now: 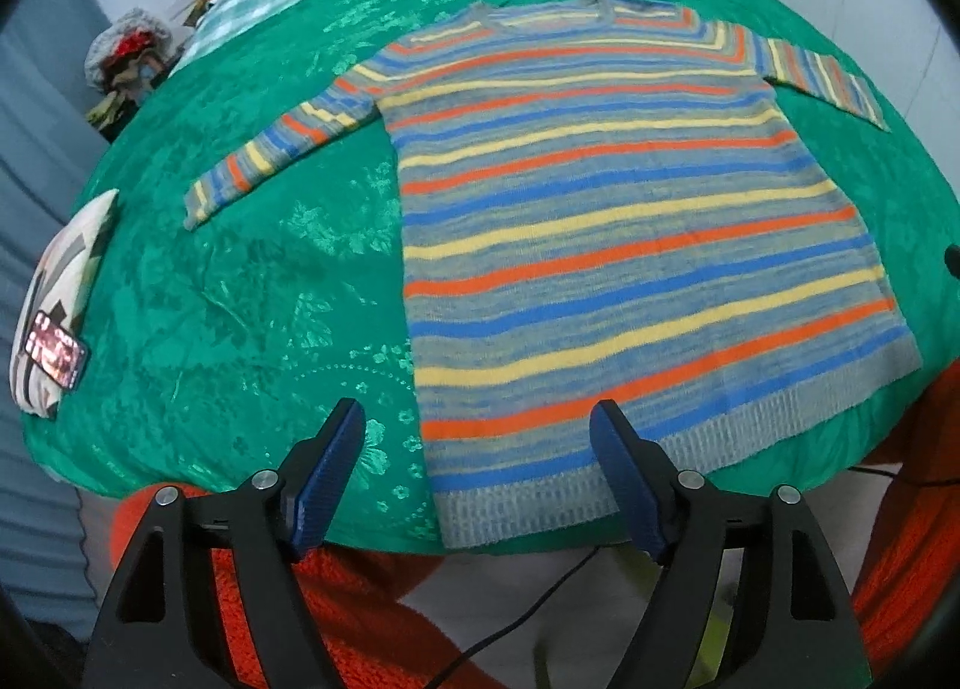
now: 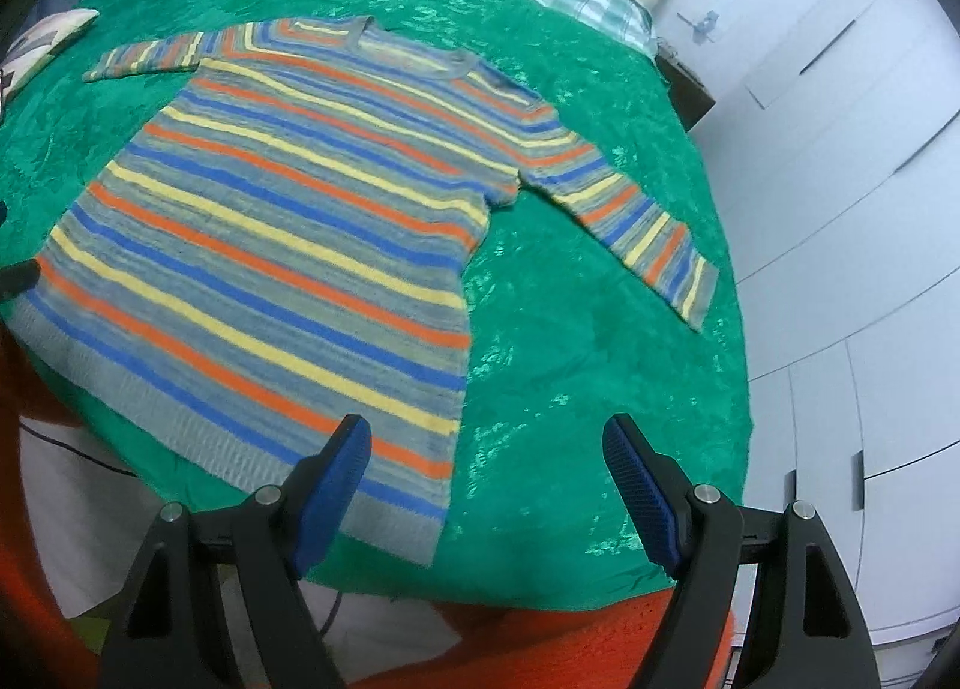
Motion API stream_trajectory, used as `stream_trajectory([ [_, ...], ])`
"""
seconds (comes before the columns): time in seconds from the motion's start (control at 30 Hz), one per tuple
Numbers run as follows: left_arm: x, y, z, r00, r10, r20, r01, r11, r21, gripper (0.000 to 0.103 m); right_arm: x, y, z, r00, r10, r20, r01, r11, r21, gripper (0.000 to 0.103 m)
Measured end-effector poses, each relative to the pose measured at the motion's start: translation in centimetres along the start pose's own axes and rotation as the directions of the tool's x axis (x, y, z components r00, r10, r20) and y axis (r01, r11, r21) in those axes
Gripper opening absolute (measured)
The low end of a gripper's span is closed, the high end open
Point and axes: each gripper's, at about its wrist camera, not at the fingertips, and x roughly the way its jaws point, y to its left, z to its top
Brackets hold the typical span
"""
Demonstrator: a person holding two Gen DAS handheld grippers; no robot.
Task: Fold small clothes
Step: 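Release the hem with both grippers and lift them away, then grasp the sleeve cuff with the right gripper and lay it across the body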
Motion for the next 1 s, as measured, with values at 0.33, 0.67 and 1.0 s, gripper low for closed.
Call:
stream_trajectory([
  [0.33,0.2,-0.1,-0.1,1.0,0.002,-0.002,-0.002,1.0,0.001,0.082,-0.2,-0.5,0.3,1.0,-0.026,0.009,0.026,1.0,0.005,0.079],
  [0.67,0.4,0.0,0.8,1.0,0.008,0.016,-0.008,1.0,-0.007,0.084,0.4,-1.6,0.7,0.998,0.038,0.041,-0.04,0.998,0.051,0.08],
  [1.0,1.0,2.0,3.9,0.993,0.01,0.115,0.004,0.992,-0.123,0.09,14.0,-24.0,1.7,0.897,0.324,0.301,-0.442,0.624,0.644,0.078],
])
